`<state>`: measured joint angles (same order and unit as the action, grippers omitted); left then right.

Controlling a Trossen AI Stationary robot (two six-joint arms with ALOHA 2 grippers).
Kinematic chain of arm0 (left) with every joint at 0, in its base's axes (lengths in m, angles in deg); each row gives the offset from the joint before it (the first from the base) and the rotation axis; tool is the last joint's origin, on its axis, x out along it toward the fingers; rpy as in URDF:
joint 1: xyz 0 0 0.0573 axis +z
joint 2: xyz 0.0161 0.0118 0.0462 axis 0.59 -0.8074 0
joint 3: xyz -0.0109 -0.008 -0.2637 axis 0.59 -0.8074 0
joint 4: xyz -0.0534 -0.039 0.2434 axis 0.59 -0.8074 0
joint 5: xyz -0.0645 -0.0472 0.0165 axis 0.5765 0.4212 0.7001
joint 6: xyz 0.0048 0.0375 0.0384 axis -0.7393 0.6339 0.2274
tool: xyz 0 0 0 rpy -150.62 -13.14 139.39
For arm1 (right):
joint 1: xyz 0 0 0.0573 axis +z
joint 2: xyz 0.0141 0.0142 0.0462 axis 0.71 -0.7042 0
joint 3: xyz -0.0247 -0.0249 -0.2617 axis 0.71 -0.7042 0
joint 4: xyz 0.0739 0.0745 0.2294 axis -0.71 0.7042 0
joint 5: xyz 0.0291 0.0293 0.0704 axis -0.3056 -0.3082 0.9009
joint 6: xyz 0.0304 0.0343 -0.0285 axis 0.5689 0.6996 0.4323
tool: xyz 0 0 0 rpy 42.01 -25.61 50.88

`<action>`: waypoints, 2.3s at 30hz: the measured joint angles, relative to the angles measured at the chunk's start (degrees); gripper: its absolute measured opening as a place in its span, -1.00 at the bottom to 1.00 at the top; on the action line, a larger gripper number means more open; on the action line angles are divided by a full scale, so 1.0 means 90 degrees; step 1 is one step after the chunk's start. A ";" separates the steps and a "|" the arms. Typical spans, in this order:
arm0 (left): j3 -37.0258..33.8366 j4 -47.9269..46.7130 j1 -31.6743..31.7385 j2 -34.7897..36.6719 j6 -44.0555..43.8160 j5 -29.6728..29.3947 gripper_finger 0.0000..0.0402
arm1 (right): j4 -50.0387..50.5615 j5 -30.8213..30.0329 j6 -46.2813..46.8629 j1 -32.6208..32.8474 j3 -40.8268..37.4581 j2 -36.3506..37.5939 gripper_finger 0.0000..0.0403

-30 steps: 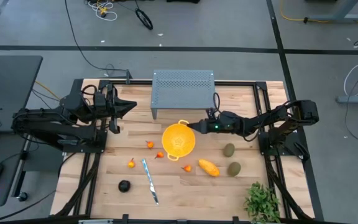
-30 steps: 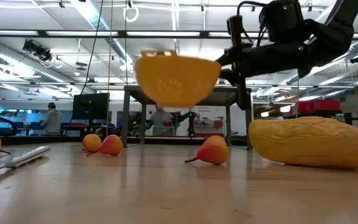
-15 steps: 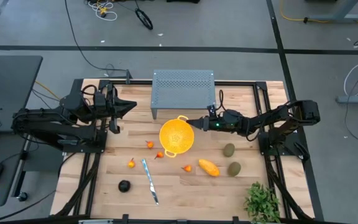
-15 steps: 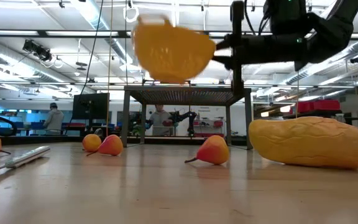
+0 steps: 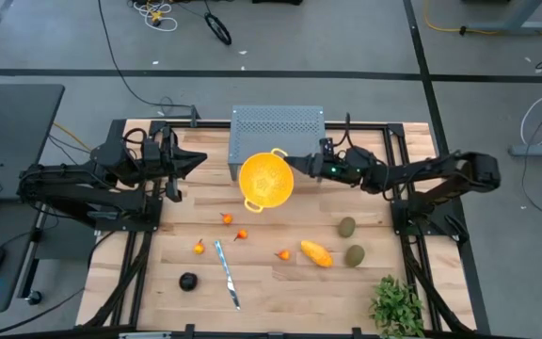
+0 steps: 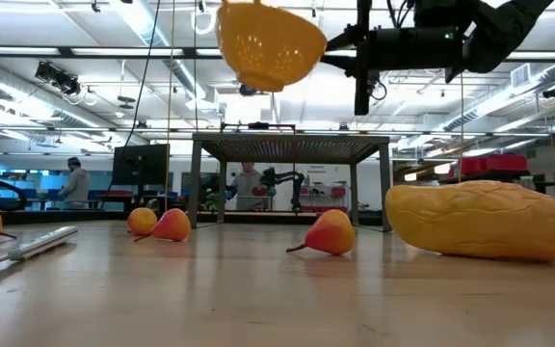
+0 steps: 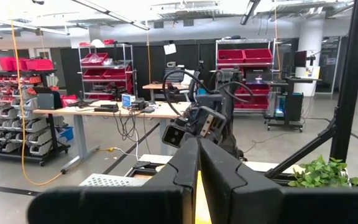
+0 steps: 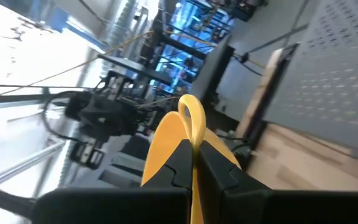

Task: Pick & Place Fruit
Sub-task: Put the yellow colander bowl on the shelf

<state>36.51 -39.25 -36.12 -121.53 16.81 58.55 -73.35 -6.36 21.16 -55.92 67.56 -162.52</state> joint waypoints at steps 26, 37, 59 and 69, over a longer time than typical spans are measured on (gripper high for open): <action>0.0000 -0.0002 0.0000 -0.0002 0.0026 0.0003 -0.89 | 0.0164 -0.0741 0.0503 -0.1529 0.0048 0.0151 -0.97; 0.0000 0.0000 -0.0001 -0.0001 0.0026 0.0002 -0.89 | 0.1431 -0.0638 -0.0093 -0.1817 0.1241 0.0153 -0.97; 0.0000 0.0002 -0.0001 -0.0001 0.0023 0.0002 -0.89 | 0.2812 -0.1403 0.0375 -0.2027 0.1216 0.0147 -0.97; 0.0000 0.0002 -0.0001 -0.0002 0.0023 0.0002 -0.89 | 0.2879 -0.1471 0.0728 -0.2025 0.1207 -0.0132 -0.97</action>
<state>36.51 -39.23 -36.13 -121.55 17.02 58.57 -47.44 -19.59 27.72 -74.14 78.41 -163.72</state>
